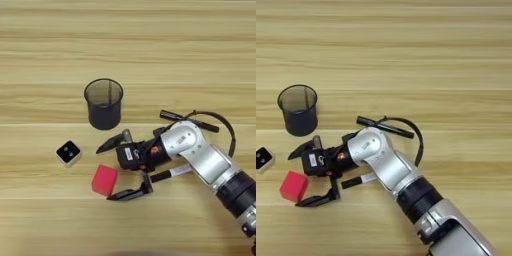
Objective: Move the objects on the table
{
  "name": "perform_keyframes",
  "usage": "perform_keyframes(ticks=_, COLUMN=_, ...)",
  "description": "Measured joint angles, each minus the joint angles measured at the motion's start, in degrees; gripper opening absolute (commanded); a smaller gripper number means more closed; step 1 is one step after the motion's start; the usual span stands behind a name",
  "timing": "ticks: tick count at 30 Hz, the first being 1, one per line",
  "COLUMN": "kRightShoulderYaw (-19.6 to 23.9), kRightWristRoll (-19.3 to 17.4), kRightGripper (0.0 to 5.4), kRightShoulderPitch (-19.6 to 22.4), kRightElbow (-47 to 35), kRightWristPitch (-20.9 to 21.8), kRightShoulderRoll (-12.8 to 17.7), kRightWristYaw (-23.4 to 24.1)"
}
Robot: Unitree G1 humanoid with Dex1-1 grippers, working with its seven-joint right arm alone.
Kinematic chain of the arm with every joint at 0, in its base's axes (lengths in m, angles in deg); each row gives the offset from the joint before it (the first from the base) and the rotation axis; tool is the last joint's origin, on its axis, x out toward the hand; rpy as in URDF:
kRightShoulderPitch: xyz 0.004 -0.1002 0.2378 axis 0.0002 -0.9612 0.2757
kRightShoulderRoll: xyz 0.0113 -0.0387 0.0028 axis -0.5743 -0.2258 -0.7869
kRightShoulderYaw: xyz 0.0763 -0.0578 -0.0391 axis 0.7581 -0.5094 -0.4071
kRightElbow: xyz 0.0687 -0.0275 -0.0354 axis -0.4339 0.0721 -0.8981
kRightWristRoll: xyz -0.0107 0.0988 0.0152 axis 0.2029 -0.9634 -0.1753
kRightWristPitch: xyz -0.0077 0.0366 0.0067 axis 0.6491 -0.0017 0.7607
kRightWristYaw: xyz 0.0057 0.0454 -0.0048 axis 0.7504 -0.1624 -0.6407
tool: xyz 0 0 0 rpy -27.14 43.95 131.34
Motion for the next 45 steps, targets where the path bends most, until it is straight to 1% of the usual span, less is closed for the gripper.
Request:
perform_keyframes(ticks=5, kRightShoulderYaw=0.0, kRightWristRoll=0.3, kRightGripper=5.34, kRightShoulderPitch=0.5, kRightElbow=2.0, kRightWristPitch=1.9, kRightShoulderRoll=-0.7, kRightWristYaw=0.3)
perform_keyframes(ticks=12, kRightShoulderYaw=0.1, kRightWristRoll=0.8, kRightGripper=5.34, kRightShoulderPitch=1.0, kRightElbow=3.4, kRightWristPitch=3.2, kRightShoulderRoll=-1.5, kRightWristYaw=1.0)
perform_keyframes(ticks=16, kRightShoulderYaw=0.1, kRightWristRoll=1.1, kRightGripper=4.74, kRightShoulderPitch=1.1, kRightElbow=3.6, kRightWristPitch=3.3, kRightShoulderRoll=-2.0, kRightWristYaw=1.1)
perform_keyframes(ticks=17, kRightShoulderYaw=0.1, kRightWristRoll=1.1, kRightGripper=4.69, kRightShoulderPitch=1.1, kRightElbow=3.7, kRightWristPitch=3.3, kRightShoulderRoll=-2.2, kRightWristYaw=1.2)
perform_keyframes(ticks=18, kRightShoulderYaw=0.1, kRightWristRoll=1.1, kRightGripper=4.53, kRightShoulderPitch=1.1, kRightElbow=3.8, kRightWristPitch=3.3, kRightShoulderRoll=-2.4, kRightWristYaw=1.3)
perform_keyframes(ticks=19, kRightShoulderYaw=0.1, kRightWristRoll=1.1, kRightGripper=4.53, kRightShoulderPitch=1.1, kRightElbow=3.8, kRightWristPitch=3.3, kRightShoulderRoll=-2.5, kRightWristYaw=1.3)
perform_keyframes(ticks=20, kRightShoulderYaw=0.1, kRightWristRoll=1.1, kRightGripper=4.34, kRightShoulderPitch=1.1, kRightElbow=3.8, kRightWristPitch=3.3, kRightShoulderRoll=-2.5, kRightWristYaw=1.3)
perform_keyframes(ticks=22, kRightShoulderYaw=0.3, kRightWristRoll=1.1, kRightGripper=4.23, kRightShoulderPitch=1.1, kRightElbow=4.0, kRightWristPitch=3.3, kRightShoulderRoll=-2.6, kRightWristYaw=1.4)
perform_keyframes(ticks=27, kRightShoulderYaw=0.4, kRightWristRoll=1.1, kRightGripper=3.5, kRightShoulderPitch=1.1, kRightElbow=4.3, kRightWristPitch=3.4, kRightShoulderRoll=-2.6, kRightWristYaw=1.8)
perform_keyframes(ticks=30, kRightShoulderYaw=0.4, kRightWristRoll=1.1, kRightGripper=3.35, kRightShoulderPitch=1.1, kRightElbow=4.3, kRightWristPitch=3.4, kRightShoulderRoll=-2.6, kRightWristYaw=2.0)
perform_keyframes(ticks=45, kRightShoulderYaw=0.8, kRightWristRoll=1.1, kRightGripper=3.28, kRightShoulderPitch=1.1, kRightElbow=4.3, kRightWristPitch=3.4, kRightShoulderRoll=-2.6, kRightWristYaw=2.0)
